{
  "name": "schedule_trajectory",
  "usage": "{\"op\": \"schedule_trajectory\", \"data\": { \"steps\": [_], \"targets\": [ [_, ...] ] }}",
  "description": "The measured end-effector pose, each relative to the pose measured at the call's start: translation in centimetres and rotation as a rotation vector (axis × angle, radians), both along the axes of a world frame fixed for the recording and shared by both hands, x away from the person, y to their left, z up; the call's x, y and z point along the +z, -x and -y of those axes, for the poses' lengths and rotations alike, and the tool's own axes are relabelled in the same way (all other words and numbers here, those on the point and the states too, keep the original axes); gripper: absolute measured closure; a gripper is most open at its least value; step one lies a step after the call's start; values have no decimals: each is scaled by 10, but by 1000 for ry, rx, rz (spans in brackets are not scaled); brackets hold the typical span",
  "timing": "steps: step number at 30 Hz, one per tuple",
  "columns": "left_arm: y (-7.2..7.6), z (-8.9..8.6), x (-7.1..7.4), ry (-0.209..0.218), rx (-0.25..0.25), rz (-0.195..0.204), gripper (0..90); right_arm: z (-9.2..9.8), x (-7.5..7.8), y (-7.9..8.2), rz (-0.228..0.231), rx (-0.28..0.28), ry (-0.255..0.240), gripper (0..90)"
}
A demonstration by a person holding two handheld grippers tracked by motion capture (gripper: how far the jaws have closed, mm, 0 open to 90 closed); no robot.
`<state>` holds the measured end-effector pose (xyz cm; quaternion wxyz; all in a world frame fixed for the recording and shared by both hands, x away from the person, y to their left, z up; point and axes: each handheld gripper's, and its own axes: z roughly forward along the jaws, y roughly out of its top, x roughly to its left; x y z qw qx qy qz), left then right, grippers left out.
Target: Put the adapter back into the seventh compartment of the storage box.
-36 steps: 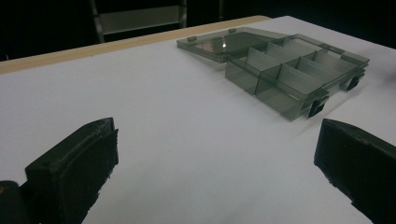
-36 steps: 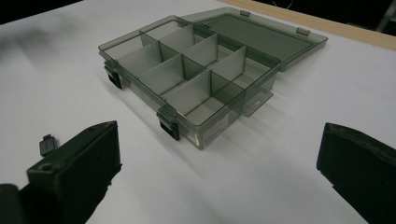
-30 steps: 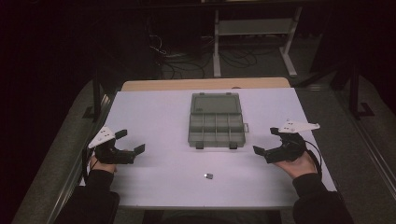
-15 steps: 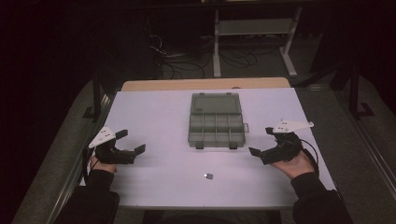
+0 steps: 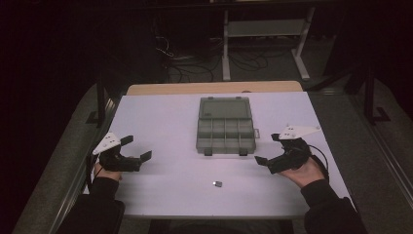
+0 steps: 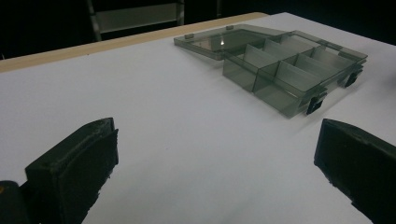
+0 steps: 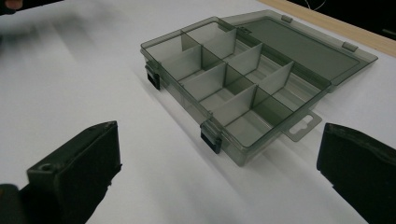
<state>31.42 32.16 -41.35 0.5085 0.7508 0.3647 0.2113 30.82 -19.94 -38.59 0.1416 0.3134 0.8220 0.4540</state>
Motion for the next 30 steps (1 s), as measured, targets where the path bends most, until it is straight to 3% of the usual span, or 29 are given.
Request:
{"op": "schedule_trajectory", "data": {
  "steps": [30],
  "targets": [
    [0, 0, 0, 0, 0, 0, 0, -37, 7, 0, -27, 120, 56, 0]
  ]
}}
